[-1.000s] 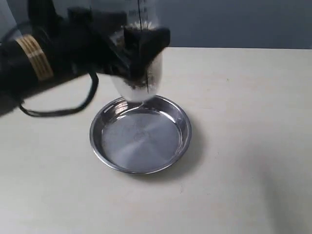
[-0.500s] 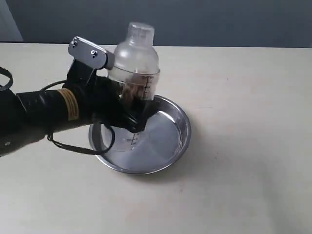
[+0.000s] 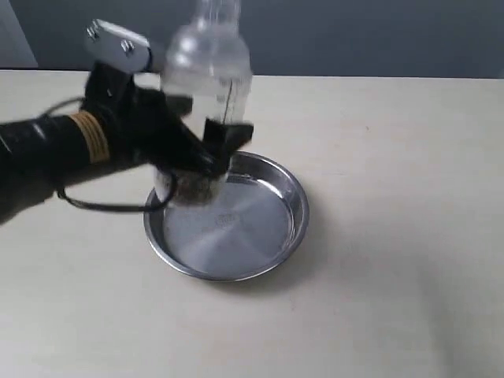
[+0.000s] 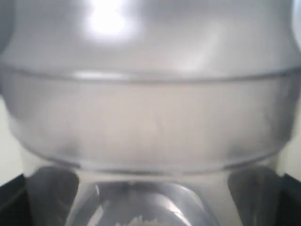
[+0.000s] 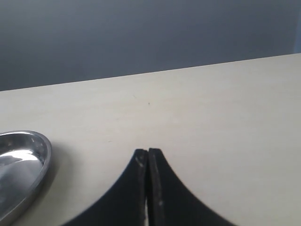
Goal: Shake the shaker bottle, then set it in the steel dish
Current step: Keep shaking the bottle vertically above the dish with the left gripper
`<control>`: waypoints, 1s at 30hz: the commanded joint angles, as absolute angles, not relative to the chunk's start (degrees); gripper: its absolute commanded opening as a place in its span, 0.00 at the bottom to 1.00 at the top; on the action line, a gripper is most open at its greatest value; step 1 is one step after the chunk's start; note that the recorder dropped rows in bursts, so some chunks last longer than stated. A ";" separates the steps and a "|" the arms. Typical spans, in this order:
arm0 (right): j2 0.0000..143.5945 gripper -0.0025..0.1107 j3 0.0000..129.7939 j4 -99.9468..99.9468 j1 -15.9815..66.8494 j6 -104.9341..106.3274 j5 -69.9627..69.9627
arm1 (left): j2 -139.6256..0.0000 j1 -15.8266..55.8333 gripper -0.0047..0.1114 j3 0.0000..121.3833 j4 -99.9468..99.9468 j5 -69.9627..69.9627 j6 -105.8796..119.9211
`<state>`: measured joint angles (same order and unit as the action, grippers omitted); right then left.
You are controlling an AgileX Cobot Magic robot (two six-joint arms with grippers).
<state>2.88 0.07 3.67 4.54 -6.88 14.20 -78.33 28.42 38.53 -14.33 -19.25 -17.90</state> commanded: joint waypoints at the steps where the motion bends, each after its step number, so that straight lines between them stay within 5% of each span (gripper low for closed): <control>1: 2.98 0.01 0.00 3.51 4.66 -6.68 13.39 | -77.82 24.76 0.04 39.99 6.55 -22.90 -7.09; 5: 2.98 0.01 0.00 3.51 4.66 -6.68 13.39 | -78.41 35.72 0.04 40.44 -28.92 -21.09 -24.24; 10: 2.98 0.01 0.00 3.62 4.66 -6.68 13.39 | -83.57 26.94 0.04 39.65 6.89 -19.83 -12.13; 14: 2.98 0.01 0.00 3.62 4.66 -6.68 13.53 | -80.33 32.00 0.04 39.77 -21.99 -17.06 -18.51; 18: 2.98 0.01 0.00 3.51 4.66 -6.68 13.53 | -83.95 22.36 0.04 39.01 9.29 -21.00 -16.02; 22: 2.98 0.01 0.00 3.40 4.66 -6.68 13.53 | -80.64 31.82 0.04 38.89 -36.26 -17.64 -36.37; 30: 2.98 0.01 0.00 3.40 4.66 -6.68 13.53 | -76.19 30.74 0.04 49.12 -22.33 -24.00 -24.55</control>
